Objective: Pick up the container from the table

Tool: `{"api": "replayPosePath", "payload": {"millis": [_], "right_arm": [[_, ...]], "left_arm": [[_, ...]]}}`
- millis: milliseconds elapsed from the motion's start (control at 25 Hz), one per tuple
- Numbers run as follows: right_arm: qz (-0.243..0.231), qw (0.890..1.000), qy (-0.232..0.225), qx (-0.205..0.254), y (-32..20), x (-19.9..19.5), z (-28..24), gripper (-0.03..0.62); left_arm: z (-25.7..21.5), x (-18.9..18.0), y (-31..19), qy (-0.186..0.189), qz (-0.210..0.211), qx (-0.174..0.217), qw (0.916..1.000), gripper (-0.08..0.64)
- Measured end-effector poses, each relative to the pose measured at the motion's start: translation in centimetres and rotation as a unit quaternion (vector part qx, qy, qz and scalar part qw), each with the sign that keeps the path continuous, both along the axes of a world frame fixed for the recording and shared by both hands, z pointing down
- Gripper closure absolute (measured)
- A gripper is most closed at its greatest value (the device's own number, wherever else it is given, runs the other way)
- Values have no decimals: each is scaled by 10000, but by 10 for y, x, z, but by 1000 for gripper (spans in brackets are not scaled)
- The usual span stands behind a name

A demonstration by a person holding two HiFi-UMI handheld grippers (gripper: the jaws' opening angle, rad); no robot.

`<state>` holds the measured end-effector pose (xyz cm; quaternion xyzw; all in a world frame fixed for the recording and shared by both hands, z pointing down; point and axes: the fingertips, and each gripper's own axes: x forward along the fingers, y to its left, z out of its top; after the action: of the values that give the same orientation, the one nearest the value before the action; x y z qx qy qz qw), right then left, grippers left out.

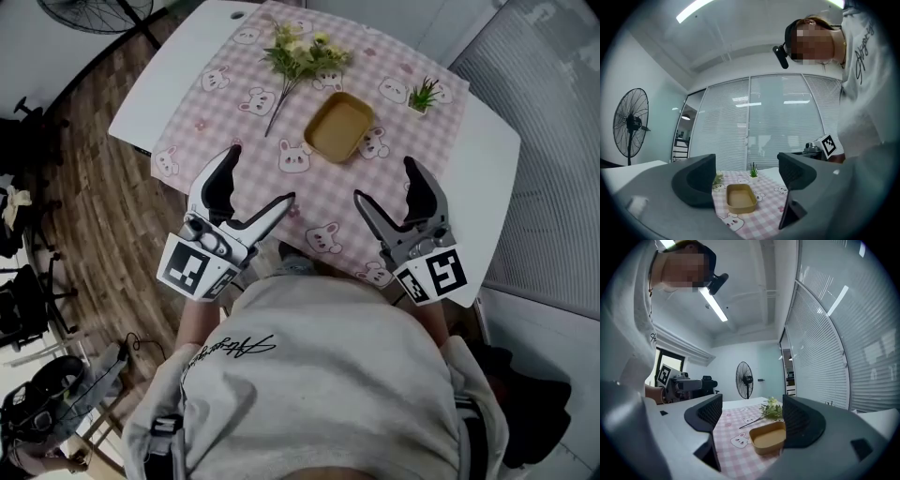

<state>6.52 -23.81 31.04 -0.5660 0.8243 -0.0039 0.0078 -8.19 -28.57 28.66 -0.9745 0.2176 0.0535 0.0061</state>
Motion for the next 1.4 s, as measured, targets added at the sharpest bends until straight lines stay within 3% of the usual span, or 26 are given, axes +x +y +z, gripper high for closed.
{"api": "replayPosePath", "payload": {"millis": [720, 1400], "right_arm": [[1016, 9946, -105, -199, -39, 18, 18, 206], [599, 9939, -145, -912, -61, 16, 67, 166]], "left_arm": [[24, 32, -69, -207, 1106, -200, 9934, 155], [64, 64, -86, -625, 1442, -514, 9862, 155]]}}
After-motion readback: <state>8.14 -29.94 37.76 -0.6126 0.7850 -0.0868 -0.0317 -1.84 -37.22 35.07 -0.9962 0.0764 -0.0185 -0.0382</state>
